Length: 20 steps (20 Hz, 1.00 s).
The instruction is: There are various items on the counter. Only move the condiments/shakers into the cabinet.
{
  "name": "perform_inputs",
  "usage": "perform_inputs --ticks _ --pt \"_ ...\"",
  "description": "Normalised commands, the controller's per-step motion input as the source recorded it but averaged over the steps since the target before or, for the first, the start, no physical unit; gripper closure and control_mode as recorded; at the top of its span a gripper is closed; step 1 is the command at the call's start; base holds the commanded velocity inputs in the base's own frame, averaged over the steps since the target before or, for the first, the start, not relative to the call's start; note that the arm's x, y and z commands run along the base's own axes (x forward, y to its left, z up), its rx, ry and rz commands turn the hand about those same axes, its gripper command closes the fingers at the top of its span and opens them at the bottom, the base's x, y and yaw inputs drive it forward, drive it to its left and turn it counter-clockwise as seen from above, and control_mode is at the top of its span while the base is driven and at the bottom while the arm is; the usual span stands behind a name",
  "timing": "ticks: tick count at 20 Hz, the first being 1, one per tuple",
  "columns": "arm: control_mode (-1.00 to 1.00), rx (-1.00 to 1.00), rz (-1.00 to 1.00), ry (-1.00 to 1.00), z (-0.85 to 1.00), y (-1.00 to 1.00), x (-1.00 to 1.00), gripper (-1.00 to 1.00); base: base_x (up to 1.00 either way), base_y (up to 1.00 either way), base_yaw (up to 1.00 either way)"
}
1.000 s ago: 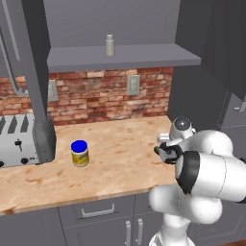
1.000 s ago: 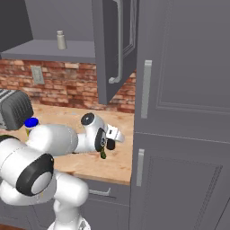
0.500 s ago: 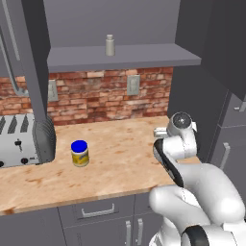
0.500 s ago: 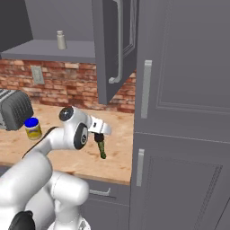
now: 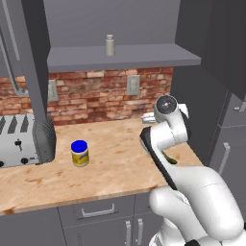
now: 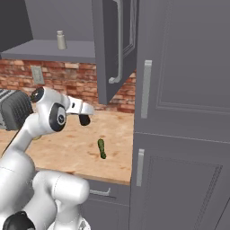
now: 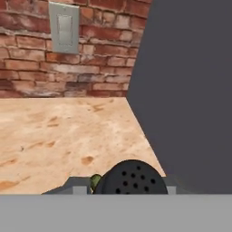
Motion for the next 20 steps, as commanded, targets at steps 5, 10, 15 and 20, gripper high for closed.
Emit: perform_inputs --ticks 5,10,15,20 --pt "-1.0 -0.12 0.0 0.01 1.0 0.34 -0.07 1.0 0.0 0.0 0.0" --pt "-1.0 -0.04 0.0 0.08 1.0 0.1 0.0 1.0 0.0 0.0 0.0" --pt "-1.0 0.06 0.11 0.0 0.74 -0.2 0.0 1.0 0.0 0.0 0.0" --pt "-1.0 0.07 0.15 -0.13 0.38 -0.35 -0.09 1.0 0.0 0.0 0.0"
